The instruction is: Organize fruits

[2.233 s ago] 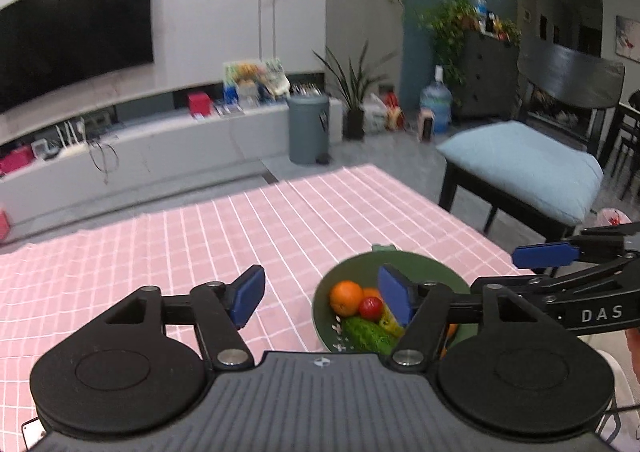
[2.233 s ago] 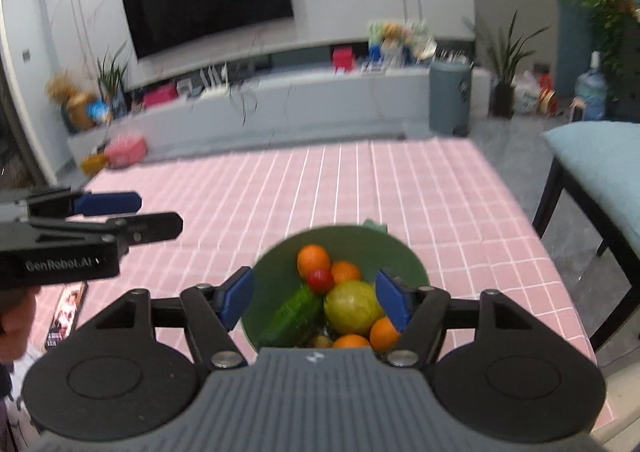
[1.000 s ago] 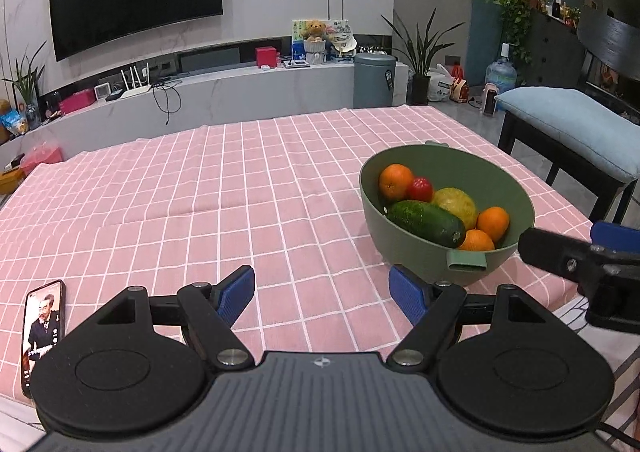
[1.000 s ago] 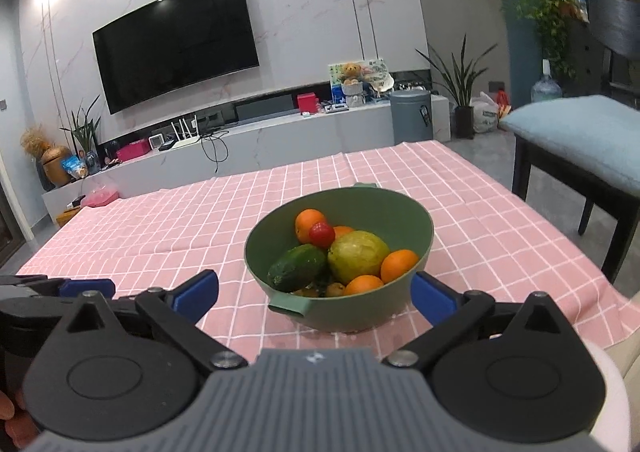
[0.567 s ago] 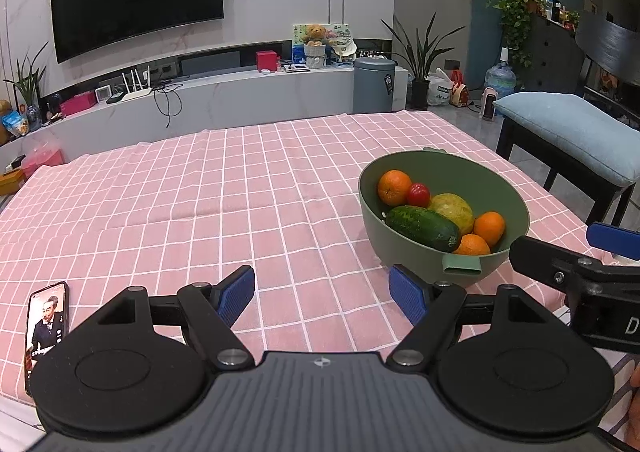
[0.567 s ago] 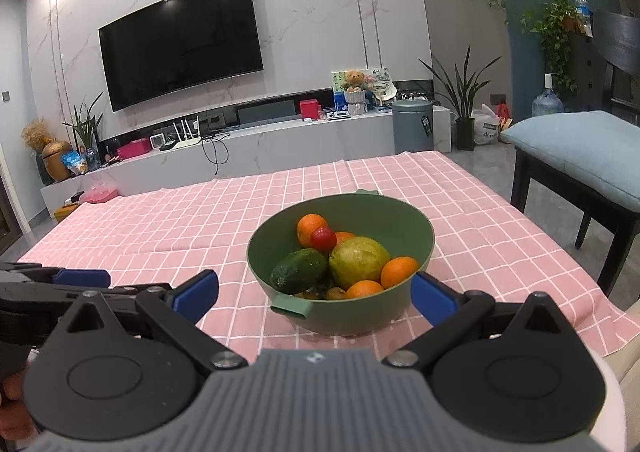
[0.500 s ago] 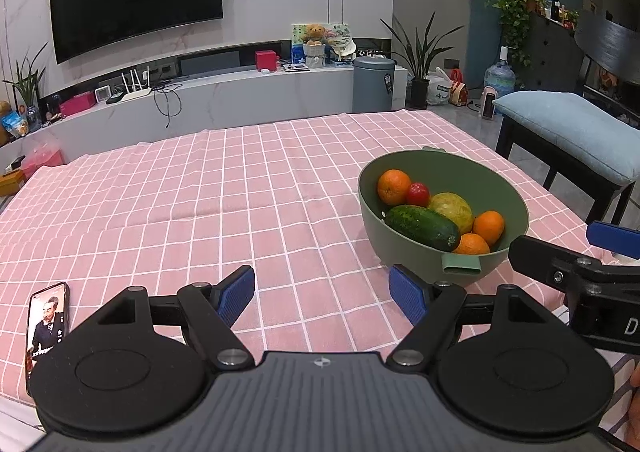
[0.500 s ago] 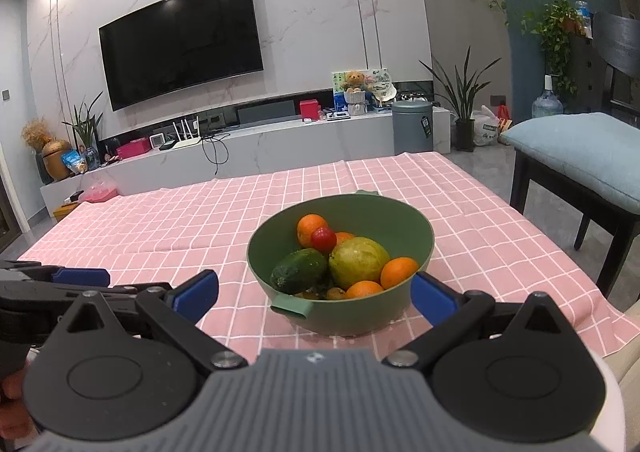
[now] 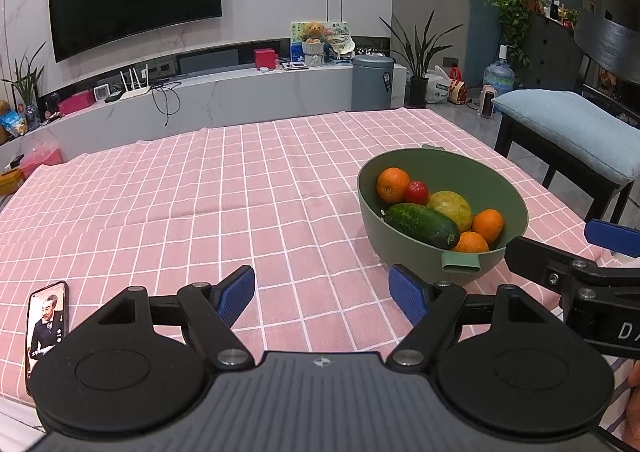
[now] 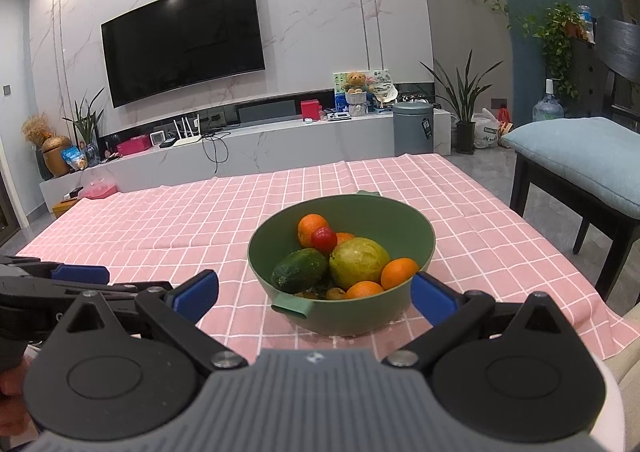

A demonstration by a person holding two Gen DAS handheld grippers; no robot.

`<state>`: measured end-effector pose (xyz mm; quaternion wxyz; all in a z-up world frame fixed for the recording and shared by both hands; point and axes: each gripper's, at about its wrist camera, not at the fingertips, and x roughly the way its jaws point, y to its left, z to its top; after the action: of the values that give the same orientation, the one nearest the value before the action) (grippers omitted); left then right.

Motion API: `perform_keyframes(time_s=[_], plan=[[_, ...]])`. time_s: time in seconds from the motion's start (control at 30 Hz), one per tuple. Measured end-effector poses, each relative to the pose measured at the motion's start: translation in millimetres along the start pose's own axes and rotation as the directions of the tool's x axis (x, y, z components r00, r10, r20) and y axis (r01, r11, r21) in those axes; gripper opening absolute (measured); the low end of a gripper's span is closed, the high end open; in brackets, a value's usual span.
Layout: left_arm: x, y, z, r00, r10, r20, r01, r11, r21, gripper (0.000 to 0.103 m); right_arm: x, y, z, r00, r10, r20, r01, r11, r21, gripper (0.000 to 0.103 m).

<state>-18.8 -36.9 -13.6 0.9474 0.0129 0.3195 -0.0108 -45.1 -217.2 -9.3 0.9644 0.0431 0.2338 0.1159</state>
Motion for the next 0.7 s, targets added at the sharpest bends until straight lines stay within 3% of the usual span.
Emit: perform_keyframes(time_s=[0.7], plan=[[-0.1,0.4,0.4,1.000,-0.002,-0.002,0.002,1.000,-0.001,0.089,-1.9,-0.4,0.1,1.000,0.003,0.002,-0.003,1.000,-0.009,0.098]])
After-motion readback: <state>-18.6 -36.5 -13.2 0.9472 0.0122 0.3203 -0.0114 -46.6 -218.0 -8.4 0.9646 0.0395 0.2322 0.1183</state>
